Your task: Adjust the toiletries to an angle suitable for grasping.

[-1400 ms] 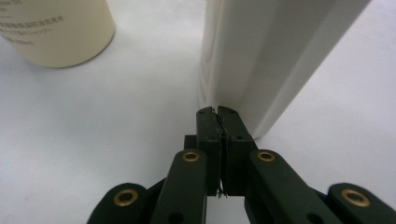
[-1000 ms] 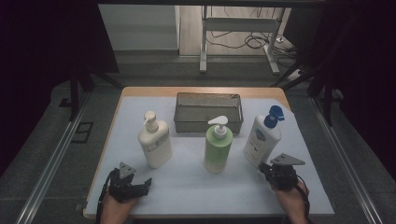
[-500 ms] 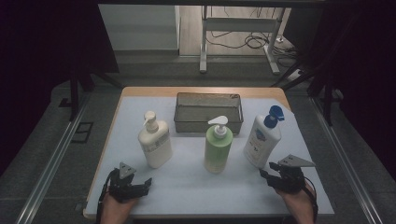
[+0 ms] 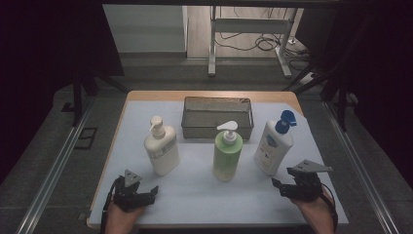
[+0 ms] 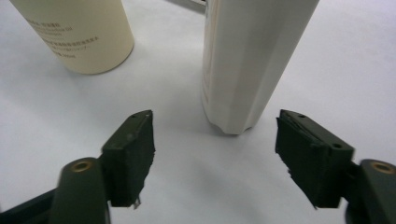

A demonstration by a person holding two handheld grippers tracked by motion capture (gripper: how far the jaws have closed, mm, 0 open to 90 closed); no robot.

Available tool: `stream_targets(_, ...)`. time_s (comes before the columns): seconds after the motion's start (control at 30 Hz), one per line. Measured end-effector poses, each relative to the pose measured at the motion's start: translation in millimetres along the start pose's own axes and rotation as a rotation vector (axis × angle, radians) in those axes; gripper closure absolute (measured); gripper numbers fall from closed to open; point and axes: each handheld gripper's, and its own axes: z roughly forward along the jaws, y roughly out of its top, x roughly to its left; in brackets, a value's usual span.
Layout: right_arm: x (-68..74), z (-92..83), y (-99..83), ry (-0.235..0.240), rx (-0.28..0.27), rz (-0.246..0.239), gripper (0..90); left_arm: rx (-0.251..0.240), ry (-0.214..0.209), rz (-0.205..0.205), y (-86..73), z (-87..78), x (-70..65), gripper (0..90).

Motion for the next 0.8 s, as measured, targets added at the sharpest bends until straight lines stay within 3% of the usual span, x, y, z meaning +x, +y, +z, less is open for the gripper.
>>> stream_targets(0.47, -3.4, -9.4, 24.8, -0.029, -0.058, -0.032, 22.1, 0.000, 0.000, -0.001, 0.0, 0.0, 0.0, 12.1)
stream_targets(0.8, -9.2, -7.2, 43.5, -0.030, -0.100, -0.017, 19.0, 0.000, 0.000, -0.001, 0.0, 0.0, 0.0, 12.1)
